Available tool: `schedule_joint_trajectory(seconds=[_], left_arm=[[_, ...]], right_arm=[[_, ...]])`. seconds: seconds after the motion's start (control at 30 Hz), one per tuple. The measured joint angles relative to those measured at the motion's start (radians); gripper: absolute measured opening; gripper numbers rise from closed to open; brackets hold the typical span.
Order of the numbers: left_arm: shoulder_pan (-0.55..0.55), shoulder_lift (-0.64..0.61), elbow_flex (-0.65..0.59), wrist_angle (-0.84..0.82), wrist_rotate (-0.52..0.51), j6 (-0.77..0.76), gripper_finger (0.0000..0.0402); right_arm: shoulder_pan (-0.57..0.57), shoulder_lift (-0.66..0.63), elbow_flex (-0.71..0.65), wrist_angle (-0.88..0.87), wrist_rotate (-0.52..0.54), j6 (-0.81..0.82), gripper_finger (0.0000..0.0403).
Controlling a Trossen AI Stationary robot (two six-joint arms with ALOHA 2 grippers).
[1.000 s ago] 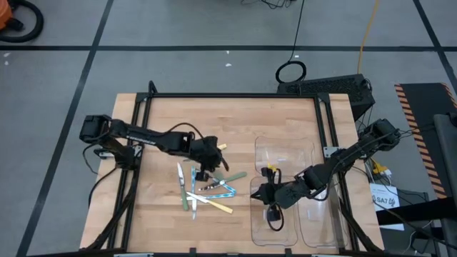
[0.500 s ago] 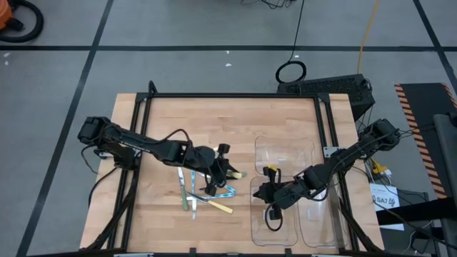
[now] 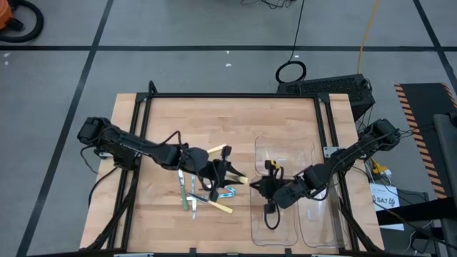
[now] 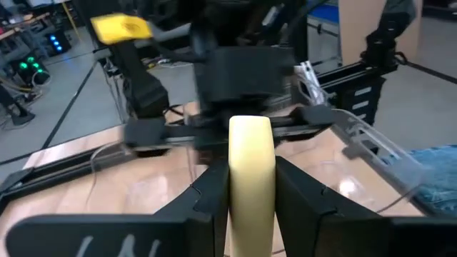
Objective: Sort silverware by color (type)
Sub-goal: Put the yellow knife into the bottom right transparent bin
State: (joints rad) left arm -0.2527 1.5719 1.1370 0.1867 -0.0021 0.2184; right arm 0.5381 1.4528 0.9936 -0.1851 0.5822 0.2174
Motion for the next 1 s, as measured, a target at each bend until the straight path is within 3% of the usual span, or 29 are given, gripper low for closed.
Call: schedule_joint_trajectory(seconds=[0.6,0.7,0.83,1.0], left_arm=[[-0.051,0.000,0.000,0.088,0.000,-0.030,0.0090],[-0.058,0.000,0.000,0.119,0.000,-0.030,0.0090],[-0.067,0.000,0.000,0.127,-0.003,-0.021,0.0090],[-0.085,0.000,0.000,0.138,-0.037,0.002,0.0090]], right_arm=[[0.000,0.004,0.000,0.276,0.020,-0.159,0.0010],[-0.007,0.023,0.000,0.338,0.029,-0.162,0.0041],[-0.009,0.050,0.000,0.420,0.130,-0.178,0.0101],[-0.008,0.067,0.000,0.498,0.123,-0.206,0.0169]])
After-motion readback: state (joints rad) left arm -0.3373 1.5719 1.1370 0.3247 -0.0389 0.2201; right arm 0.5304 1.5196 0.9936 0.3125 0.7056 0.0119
